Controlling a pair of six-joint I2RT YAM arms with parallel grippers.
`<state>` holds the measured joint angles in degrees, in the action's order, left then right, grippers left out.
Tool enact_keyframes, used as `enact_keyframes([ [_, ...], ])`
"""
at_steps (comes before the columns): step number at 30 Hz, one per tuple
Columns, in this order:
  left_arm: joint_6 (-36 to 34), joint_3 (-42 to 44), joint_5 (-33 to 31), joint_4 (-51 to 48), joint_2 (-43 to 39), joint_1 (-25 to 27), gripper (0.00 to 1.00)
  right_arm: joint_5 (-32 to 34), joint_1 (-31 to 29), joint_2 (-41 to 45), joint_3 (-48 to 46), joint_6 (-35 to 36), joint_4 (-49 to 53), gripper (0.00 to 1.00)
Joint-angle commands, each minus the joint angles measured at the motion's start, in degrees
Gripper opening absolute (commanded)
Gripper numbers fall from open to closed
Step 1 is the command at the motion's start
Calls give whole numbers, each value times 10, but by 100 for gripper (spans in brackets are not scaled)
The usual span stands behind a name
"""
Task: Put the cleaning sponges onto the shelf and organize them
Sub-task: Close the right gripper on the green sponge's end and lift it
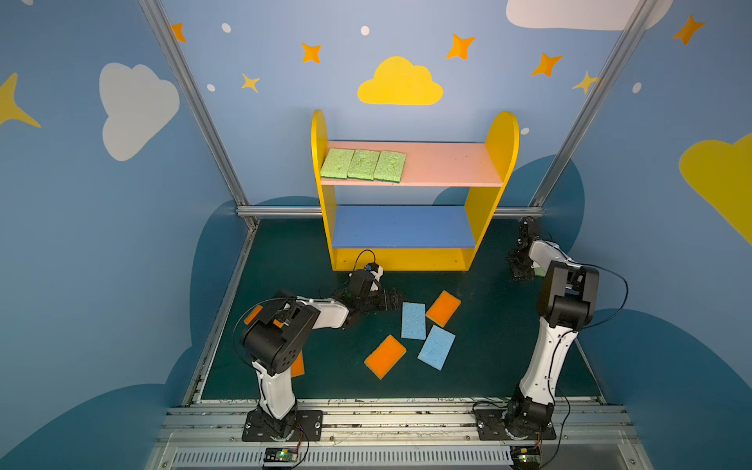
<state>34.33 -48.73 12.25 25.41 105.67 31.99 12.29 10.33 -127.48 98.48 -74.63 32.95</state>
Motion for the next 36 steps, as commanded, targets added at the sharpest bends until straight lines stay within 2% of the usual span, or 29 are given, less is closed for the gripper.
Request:
enact_keyframes([
  [1, 0, -14, 8, 1, 9, -2, 98, 3, 8, -17, 13, -1, 3, 74],
  [6, 0, -18, 7, -1, 14, -2, 98, -4, 12, -27, 22, -2, -3, 72],
  [12, -2, -23, 7, -5, 21, -3, 98, -7, 12, -36, 24, -6, -14, 63],
  [15, -1, -24, 7, -5, 25, -3, 98, -6, 13, -39, 26, -9, -16, 56],
  [24, -2, -25, 8, -4, 27, -4, 98, -11, 15, -47, 22, -1, -34, 24],
  [27, -1, -26, 7, -3, 29, -5, 98, -18, 17, -53, 22, 1, -33, 22],
  [36, 0, -26, 7, -1, 33, -5, 98, -21, 18, -52, 15, 8, -45, 5],
])
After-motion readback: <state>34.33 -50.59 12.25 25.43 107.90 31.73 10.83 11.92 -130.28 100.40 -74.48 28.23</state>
